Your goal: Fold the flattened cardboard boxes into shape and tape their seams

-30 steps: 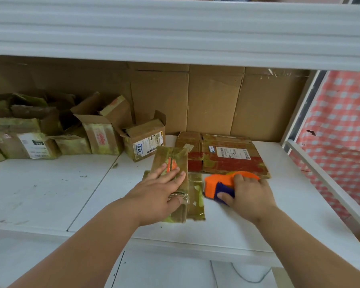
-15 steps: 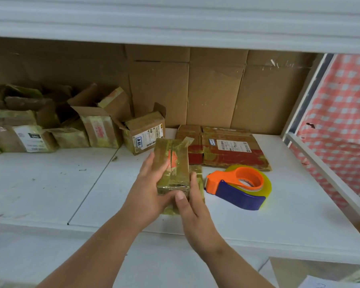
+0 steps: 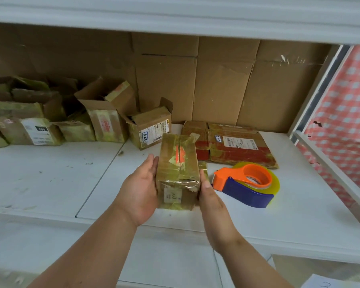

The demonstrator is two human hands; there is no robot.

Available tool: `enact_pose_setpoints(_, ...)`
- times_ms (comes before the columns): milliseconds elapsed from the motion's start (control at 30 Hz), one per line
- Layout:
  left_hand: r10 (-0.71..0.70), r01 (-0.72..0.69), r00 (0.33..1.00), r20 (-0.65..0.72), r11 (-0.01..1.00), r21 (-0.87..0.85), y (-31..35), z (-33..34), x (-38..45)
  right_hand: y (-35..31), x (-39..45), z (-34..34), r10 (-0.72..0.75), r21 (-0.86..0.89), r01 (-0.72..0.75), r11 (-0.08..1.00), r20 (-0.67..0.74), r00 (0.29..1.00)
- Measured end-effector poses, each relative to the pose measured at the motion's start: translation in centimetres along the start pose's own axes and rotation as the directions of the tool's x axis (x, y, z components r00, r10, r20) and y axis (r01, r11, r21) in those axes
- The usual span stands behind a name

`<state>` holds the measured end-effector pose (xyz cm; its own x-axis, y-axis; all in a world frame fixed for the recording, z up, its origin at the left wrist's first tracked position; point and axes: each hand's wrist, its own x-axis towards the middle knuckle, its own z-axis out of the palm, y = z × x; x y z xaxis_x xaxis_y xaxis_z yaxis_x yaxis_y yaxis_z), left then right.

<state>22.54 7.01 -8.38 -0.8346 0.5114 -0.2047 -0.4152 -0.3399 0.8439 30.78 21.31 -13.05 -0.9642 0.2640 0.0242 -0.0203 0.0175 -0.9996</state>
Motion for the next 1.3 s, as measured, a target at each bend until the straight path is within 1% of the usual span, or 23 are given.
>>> enact_pose_setpoints(67, 0.041, -0.041, 0.999, -0.001, 0.998, -0.047, 0.0, -1.7, 0.0, 0.0, 0.1, -1.6, -0.003, -0.028, 0.003, 1.0, 0.013, 1.0)
enact_pose_setpoints(100, 0.084, -0.085, 0.996, -0.032, 0.996, -0.026, 0.0, -2.4, -0.1, 0.0, 0.1, -2.3, -0.014, -0.034, 0.014, 0.999, 0.001, 1.0)
enact_pose_setpoints(133, 0.135, -0.133, 0.989, -0.053, 0.99, 0.048, 0.1, -2.8, -0.5, 0.1, 0.0, -2.8, -0.021, -0.035, 0.021, 0.999, -0.012, 1.0)
enact_pose_setpoints(167, 0.181, -0.172, 0.982, -0.047, 0.972, 0.158, 0.1, -3.0, -0.9, 0.1, -0.2, -3.1, -0.031, -0.049, 0.031, 0.998, -0.007, 0.999)
enact_pose_setpoints(200, 0.218, -0.205, 0.976, -0.012, 0.933, 0.296, 0.0, -3.1, -1.3, 0.0, -0.3, -3.1, -0.043, -0.083, 0.042, 0.996, -0.001, 0.999)
enact_pose_setpoints(267, 0.27, -0.27, 0.959, 0.08, 0.799, 0.538, -0.2, -3.1, -2.0, 0.4, -0.3, -3.0, -0.061, -0.211, 0.061, 0.976, 0.01, 0.998)
enact_pose_setpoints(300, 0.295, -0.296, 0.949, 0.109, 0.719, 0.629, -0.1, -3.0, -2.2, 0.6, -0.1, -2.8, -0.068, -0.253, 0.066, 0.965, 0.001, 0.998)
enact_pose_setpoints(367, 0.36, -0.327, 0.924, 0.132, 0.564, 0.758, -0.1, -3.4, -2.1, 0.8, 0.1, -2.5, -0.082, -0.288, 0.066, 0.955, -0.045, 0.996)
enact_pose_setpoints(433, 0.41, -0.354, 0.898, 0.158, 0.461, 0.814, -0.1, -3.6, -2.0, 0.9, 0.2, -2.4, -0.107, -0.335, 0.073, 0.939, -0.084, 0.991)
enact_pose_setpoints(567, 0.49, -0.374, 0.85, 0.195, 0.3, 0.877, -0.5, -3.7, -1.7, 0.7, 0.0, -1.9, -0.144, -0.438, 0.078, 0.896, -0.119, 0.982)
enact_pose_setpoints(600, 0.495, -0.375, 0.844, 0.204, 0.275, 0.885, -0.7, -3.6, -1.8, 0.8, 0.0, -1.8, -0.154, -0.456, 0.082, 0.886, -0.123, 0.98)
enact_pose_setpoints(667, 0.495, -0.368, 0.847, 0.195, 0.281, 0.886, -1.1, -3.4, -1.9, 0.9, -0.1, -1.7, -0.177, -0.473, 0.094, 0.876, -0.133, 0.975)
enact_pose_setpoints(767, 0.5, -0.34, 0.853, 0.152, 0.311, 0.888, -1.3, -3.3, -1.5, 0.9, -0.2, -1.8, -0.202, -0.518, 0.123, 0.846, -0.1, 0.974)
enact_pose_setpoints(833, 0.506, -0.328, 0.853, 0.129, 0.327, 0.886, -1.3, -3.4, -1.3, 0.9, 0.0, -1.7, -0.201, -0.549, 0.116, 0.827, -0.097, 0.975)
enact_pose_setpoints(900, 0.515, -0.329, 0.848, 0.123, 0.332, 0.884, -1.1, -3.3, -1.1, 0.9, 0.2, -1.5, -0.2, -0.559, 0.086, 0.825, -0.146, 0.969)
enact_pose_setpoints(967, 0.528, -0.336, 0.838, 0.134, 0.307, 0.89, -1.0, -3.1, -1.0, 1.0, 0.4, -1.1, -0.202, -0.532, 0.06, 0.845, -0.214, 0.956)
enact_pose_setpoints(1033, 0.531, -0.34, 0.837, 0.133, 0.314, 0.887, -0.8, -2.9, -0.9, 1.2, 0.6, -0.9, -0.207, -0.511, 0.041, 0.859, -0.273, 0.94)
enact_pose_setpoints(1100, 0.51, -0.332, 0.851, 0.126, 0.336, 0.881, -0.6, -3.0, -0.9, 1.2, 0.6, -0.6, -0.222, -0.52, 0.044, 0.853, -0.286, 0.932)
enact_pose_setpoints(1233, 0.399, -0.294, 0.907, 0.131, 0.38, 0.877, 0.3, -3.0, -1.1, 1.0, 0.1, -0.5, -0.251, -0.546, 0.082, 0.834, -0.241, 0.937)
enact_pose_setpoints(1300, 0.361, -0.288, 0.922, 0.137, 0.407, 0.867, 0.6, -2.8, -1.2, 1.0, 0.0, -0.3, -0.289, -0.565, 0.112, 0.817, -0.234, 0.928)
